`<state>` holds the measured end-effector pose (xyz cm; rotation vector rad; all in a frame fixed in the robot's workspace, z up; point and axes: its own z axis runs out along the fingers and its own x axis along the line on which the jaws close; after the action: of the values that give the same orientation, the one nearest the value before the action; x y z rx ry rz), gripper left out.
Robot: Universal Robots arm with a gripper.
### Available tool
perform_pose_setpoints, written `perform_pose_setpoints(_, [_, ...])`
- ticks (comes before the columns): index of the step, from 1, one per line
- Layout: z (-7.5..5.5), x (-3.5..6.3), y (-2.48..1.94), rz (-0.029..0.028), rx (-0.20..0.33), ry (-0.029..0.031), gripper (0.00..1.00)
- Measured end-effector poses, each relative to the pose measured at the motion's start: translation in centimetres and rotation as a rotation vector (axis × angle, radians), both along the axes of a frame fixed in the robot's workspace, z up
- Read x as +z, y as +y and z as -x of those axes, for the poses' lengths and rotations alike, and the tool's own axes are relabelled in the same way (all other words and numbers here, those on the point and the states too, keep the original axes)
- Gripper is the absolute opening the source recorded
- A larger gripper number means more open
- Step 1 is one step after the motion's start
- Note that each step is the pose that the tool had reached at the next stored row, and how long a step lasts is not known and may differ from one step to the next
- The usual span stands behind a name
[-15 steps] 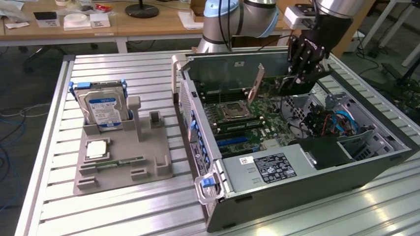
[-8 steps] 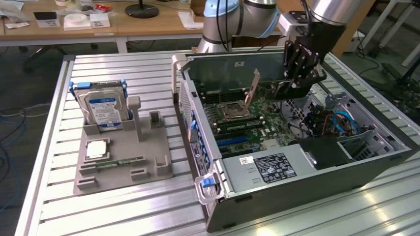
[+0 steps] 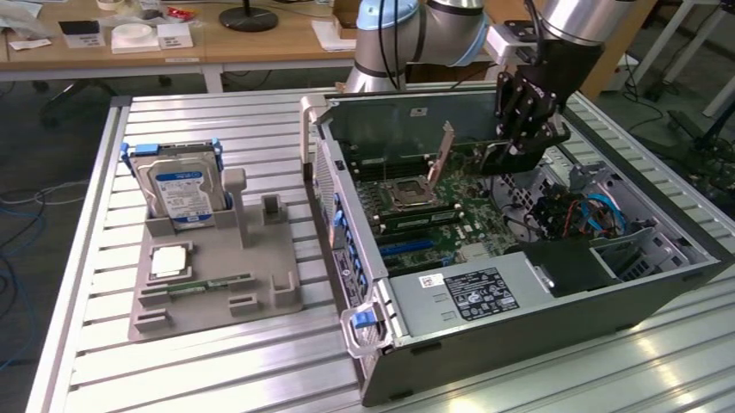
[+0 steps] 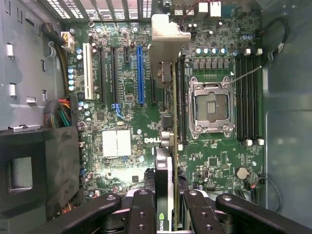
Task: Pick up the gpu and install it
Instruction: 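Insert the gpu into the slot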
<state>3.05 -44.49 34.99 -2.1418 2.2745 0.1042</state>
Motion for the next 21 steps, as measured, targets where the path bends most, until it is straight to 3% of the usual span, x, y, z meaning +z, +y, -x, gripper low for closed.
perform_pose_setpoints(8, [0.5,-0.19,0.00,-0.0001,0.000,-0.0006,0.27])
perform_pose_setpoints(21, [1.1,-1.80,0.00,-0.0001,0.000,-0.0006,0.27])
